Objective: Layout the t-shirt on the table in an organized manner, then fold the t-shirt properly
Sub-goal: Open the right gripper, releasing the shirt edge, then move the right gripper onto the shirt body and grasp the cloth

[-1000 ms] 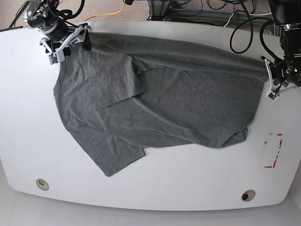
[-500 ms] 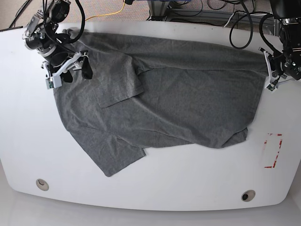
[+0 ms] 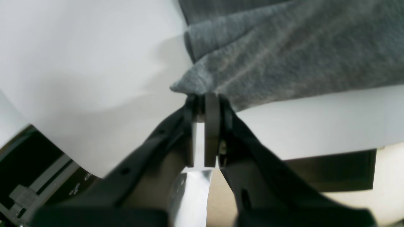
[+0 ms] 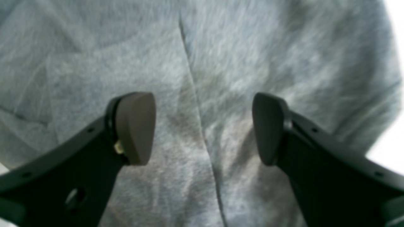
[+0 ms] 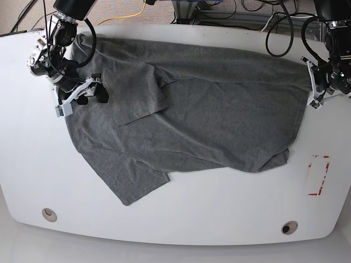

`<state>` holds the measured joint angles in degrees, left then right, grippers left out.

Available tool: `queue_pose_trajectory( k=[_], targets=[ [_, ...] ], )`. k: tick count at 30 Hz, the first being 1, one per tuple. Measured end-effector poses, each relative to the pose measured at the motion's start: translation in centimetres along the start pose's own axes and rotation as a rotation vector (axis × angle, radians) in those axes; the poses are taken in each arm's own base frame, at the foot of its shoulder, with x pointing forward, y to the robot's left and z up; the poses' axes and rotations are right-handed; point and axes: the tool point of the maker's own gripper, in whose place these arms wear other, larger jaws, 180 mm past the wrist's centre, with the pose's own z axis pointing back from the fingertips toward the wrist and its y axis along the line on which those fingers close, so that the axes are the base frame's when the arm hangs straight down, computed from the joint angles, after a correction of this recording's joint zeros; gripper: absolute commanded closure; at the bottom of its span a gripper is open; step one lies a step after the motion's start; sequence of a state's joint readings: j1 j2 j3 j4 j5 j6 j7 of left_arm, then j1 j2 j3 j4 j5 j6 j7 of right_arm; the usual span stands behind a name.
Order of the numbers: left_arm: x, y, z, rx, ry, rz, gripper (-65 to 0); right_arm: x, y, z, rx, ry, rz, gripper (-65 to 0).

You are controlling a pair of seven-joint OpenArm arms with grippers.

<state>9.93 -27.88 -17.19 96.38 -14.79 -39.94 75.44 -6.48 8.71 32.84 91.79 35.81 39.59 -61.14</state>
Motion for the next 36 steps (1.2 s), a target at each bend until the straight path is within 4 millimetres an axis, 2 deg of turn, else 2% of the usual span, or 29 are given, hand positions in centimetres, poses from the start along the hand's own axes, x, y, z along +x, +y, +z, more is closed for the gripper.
queue_pose_trajectory(
  k=[7, 14, 21, 29, 36],
  targets=[
    [-0.1, -0.1, -0.1, -0.001, 0.006, 0.001, -2.5, -0.7, 2.3, -1.3, 0.065, 0.032, 0.026, -46.0],
    [0.1, -0.8, -0.3, -0.015, -0.002, 0.008, -2.5, -1.6, 2.8, -1.5, 0.076, 0.057, 0.029, -46.0],
    [0.1, -0.7, -0.3, -0.014, -0.001, 0.008, -2.5, -1.7, 3.8, -2.1, 0.099, 0.048, 0.011, -46.0],
    [0.2, -0.7, -0.3, -0.013, -0.004, 0.008, -2.5, -1.9, 3.9, -2.2, 0.101, 0.055, 0.012, -46.0],
    [0.2, -0.7, -0.3, -0.013, -0.003, 0.009, -2.4, -2.4, 5.7, -3.0, 0.15, 0.083, 0.041, -46.0]
  ],
)
